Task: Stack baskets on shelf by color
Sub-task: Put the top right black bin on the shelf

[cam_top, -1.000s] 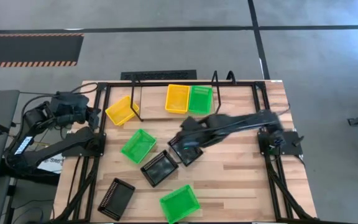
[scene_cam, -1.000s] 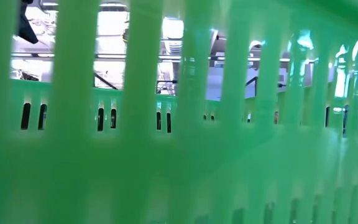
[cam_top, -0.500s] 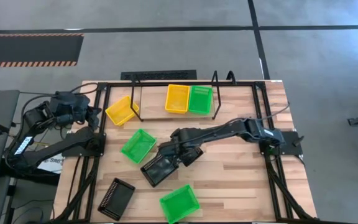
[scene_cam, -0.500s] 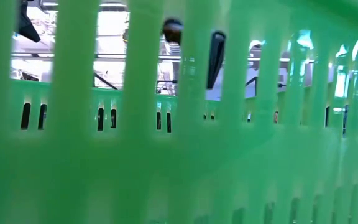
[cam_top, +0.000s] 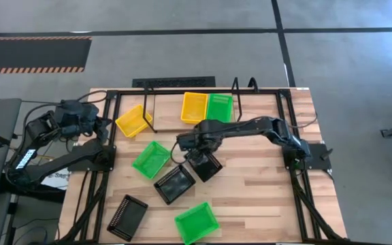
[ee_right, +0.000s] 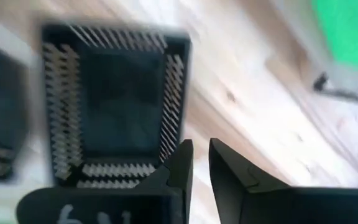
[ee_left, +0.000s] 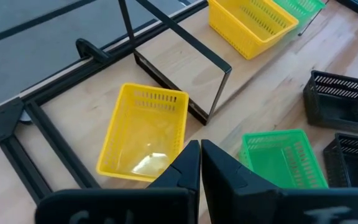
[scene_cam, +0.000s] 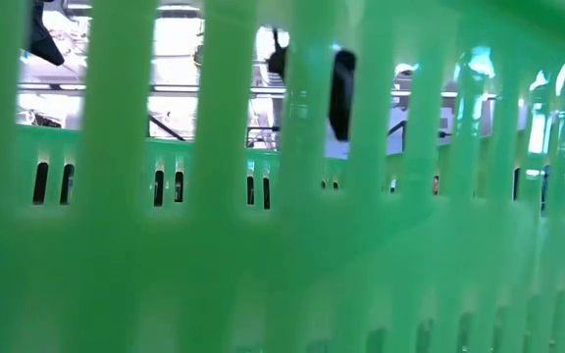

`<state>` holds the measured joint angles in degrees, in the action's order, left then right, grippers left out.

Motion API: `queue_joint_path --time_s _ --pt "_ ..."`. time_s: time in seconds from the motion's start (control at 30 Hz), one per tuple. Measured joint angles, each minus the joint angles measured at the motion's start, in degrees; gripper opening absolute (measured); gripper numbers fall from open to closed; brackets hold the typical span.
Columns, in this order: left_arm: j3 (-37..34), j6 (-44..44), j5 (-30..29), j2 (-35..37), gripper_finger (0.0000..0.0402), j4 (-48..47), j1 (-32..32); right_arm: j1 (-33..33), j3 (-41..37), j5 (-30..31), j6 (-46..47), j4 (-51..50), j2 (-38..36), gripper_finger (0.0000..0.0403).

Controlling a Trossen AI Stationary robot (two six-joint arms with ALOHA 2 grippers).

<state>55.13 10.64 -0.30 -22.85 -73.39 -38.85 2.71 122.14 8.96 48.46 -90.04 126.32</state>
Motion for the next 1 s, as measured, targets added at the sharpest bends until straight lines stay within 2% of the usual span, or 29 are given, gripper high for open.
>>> queue_joint_path --time_s 0.2,0.3,0.4,0.67,1.0 --pt "0.0 1.6 -0.4 0.0 0.0 0.0 0.0 -1.0 -12.2 -8.8 -1.6 0.0 -4.0 0.0113" --pt "0.0 2.3 -0.8 0.0 0.0 0.1 0.0 -1.0 -14.9 -10.3 -2.1 1.3 -4.3 0.0135" --pt "0.0 3.0 -1.2 0.0 0.0 0.1 0.0 -1.0 -14.9 -10.3 -2.5 2.5 -4.5 0.0157" --pt "0.0 4.7 -1.6 0.0 0.0 0.1 0.0 -1.5 -14.9 -8.8 -4.0 16.0 -3.3 0.0201" --pt "0.0 4.9 -1.6 0.0 0.0 0.0 0.0 -2.9 -20.4 -7.6 -5.2 19.1 -3.3 0.0199"
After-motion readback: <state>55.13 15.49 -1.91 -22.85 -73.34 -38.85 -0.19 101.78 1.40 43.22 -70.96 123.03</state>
